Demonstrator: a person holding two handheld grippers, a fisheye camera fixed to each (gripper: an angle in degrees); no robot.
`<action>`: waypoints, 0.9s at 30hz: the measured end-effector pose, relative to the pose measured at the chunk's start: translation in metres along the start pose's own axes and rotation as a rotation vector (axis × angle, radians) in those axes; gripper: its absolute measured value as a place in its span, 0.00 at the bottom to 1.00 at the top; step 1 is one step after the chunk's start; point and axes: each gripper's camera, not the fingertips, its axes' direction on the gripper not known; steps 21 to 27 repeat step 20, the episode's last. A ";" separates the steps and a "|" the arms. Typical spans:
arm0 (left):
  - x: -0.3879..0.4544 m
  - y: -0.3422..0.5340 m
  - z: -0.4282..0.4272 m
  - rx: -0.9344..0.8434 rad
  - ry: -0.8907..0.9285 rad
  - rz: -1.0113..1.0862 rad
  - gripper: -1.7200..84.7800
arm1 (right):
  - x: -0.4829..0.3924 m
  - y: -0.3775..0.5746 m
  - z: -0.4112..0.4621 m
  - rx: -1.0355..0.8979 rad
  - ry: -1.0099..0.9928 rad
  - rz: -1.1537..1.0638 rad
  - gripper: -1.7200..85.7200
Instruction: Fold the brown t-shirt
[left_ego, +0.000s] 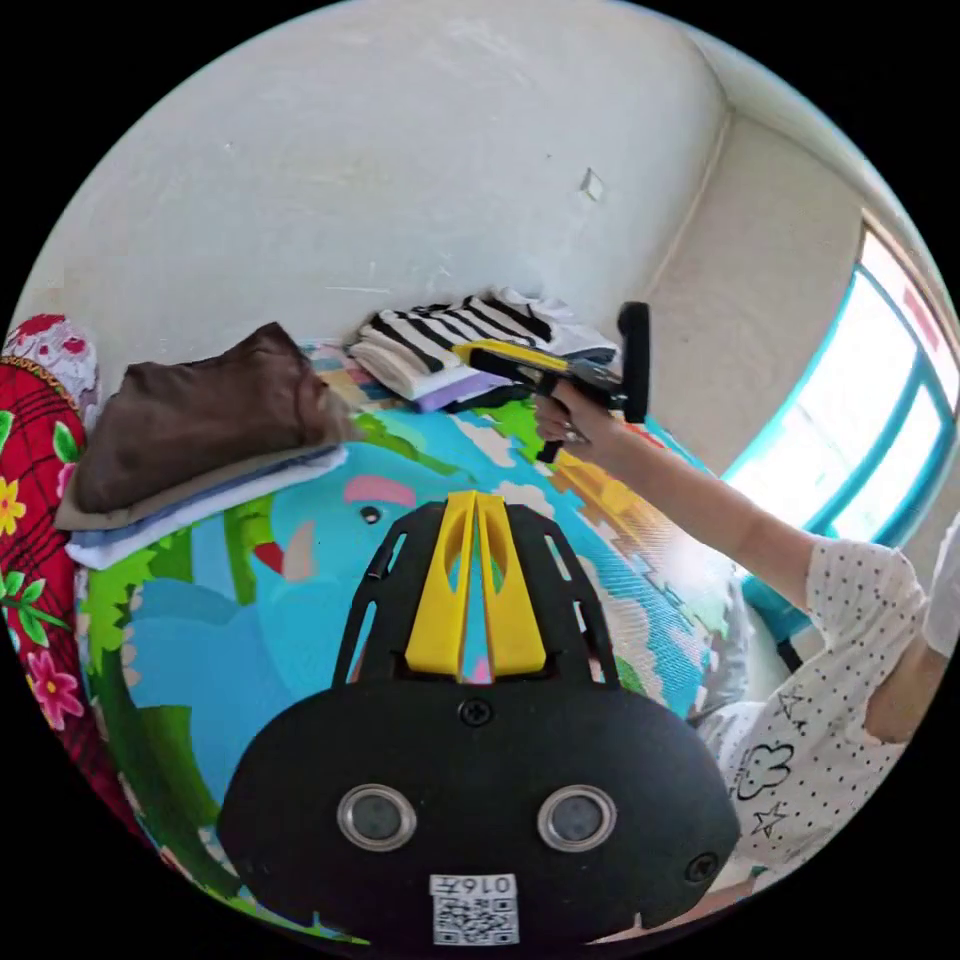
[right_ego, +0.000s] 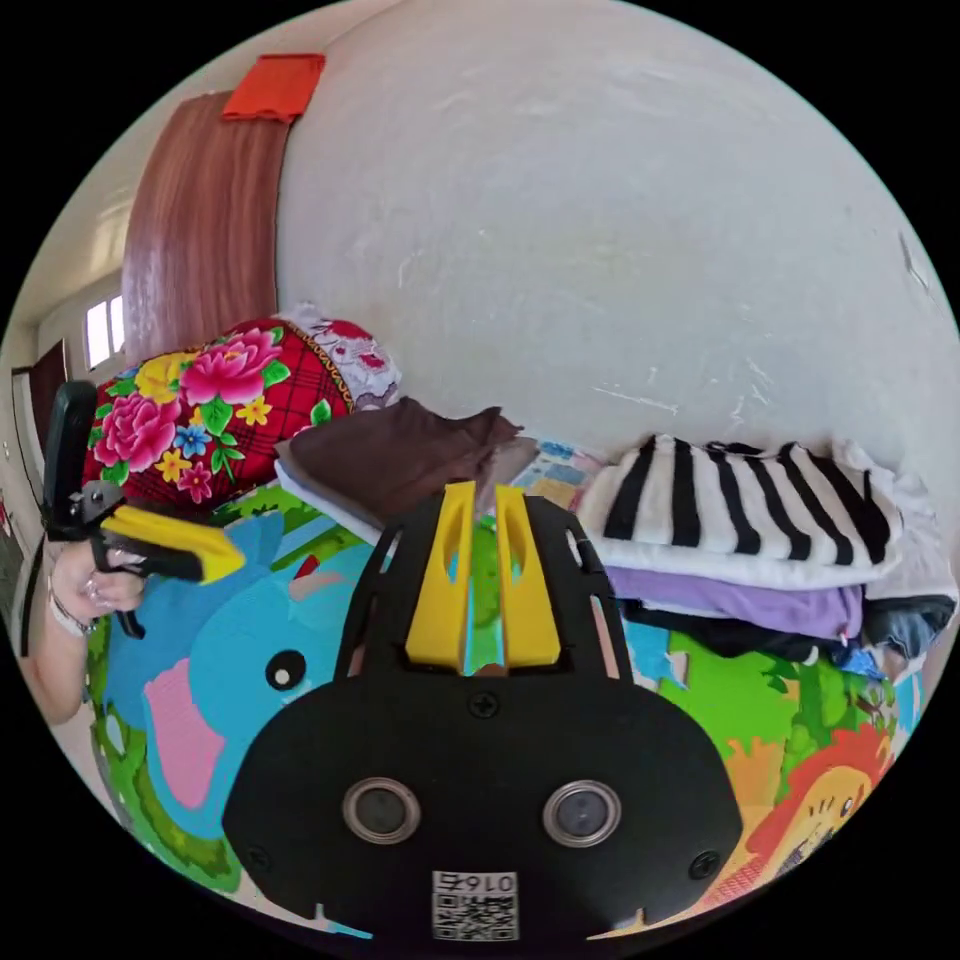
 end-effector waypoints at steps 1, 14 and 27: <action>0.006 -0.002 0.005 0.016 0.005 -0.011 0.01 | 0.033 0.000 -0.015 -0.011 0.071 0.056 0.12; 0.056 -0.031 0.105 0.053 -0.160 -0.006 0.05 | 0.241 -0.044 -0.089 -0.181 0.416 0.101 0.15; 0.047 -0.037 0.059 0.118 -0.173 -0.017 0.09 | 0.261 -0.038 -0.066 -0.310 0.544 0.134 0.12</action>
